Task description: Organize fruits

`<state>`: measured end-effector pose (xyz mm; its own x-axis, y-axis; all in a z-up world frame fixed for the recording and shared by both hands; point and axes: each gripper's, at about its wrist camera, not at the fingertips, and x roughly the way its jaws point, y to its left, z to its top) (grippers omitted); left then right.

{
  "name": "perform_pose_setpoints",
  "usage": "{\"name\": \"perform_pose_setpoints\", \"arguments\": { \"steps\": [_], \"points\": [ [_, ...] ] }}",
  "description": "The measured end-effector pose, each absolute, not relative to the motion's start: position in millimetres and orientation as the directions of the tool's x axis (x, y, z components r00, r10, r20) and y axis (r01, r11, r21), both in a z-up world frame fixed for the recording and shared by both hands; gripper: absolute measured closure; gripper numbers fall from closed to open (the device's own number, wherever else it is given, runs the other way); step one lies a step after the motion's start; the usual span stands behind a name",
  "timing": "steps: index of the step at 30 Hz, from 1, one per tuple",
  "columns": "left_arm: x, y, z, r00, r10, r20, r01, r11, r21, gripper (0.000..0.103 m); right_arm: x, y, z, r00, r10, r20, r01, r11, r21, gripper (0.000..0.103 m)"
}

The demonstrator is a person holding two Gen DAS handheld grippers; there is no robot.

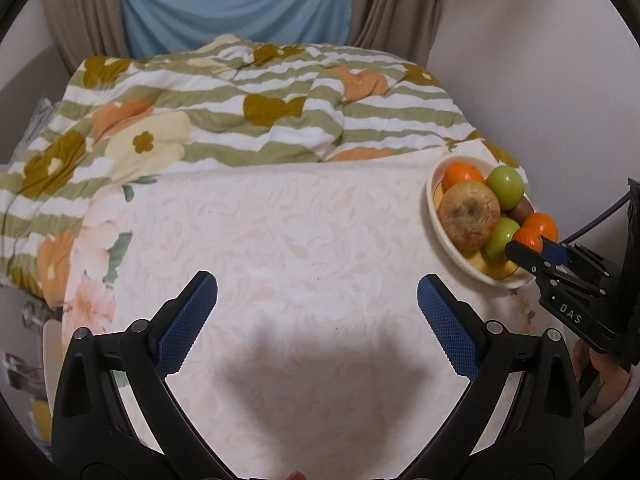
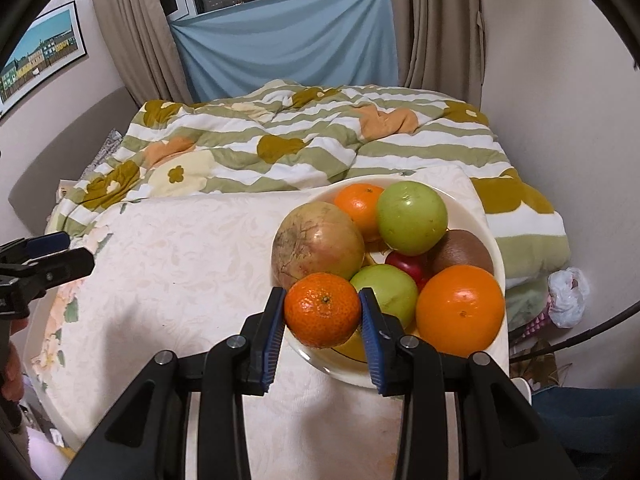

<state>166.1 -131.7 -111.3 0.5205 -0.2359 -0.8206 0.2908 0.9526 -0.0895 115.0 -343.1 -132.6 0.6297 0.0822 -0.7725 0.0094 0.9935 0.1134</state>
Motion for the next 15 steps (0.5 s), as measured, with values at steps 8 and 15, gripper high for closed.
{"name": "perform_pose_setpoints", "arguments": {
  "steps": [8,15],
  "points": [
    [165.7,-122.6,-118.0,0.511,-0.247,-0.824,0.281,0.953,-0.111,0.000,111.9,-335.8,-132.6,0.667,0.032,-0.745,0.016,0.998,0.057,0.030],
    [161.2,-116.1,-107.0,0.526,-0.248,-0.813,0.277,0.954,-0.112,0.000,103.2,-333.3,-121.4,0.684,0.009,-0.729,0.025,0.999,0.036,0.003]
  ]
}}
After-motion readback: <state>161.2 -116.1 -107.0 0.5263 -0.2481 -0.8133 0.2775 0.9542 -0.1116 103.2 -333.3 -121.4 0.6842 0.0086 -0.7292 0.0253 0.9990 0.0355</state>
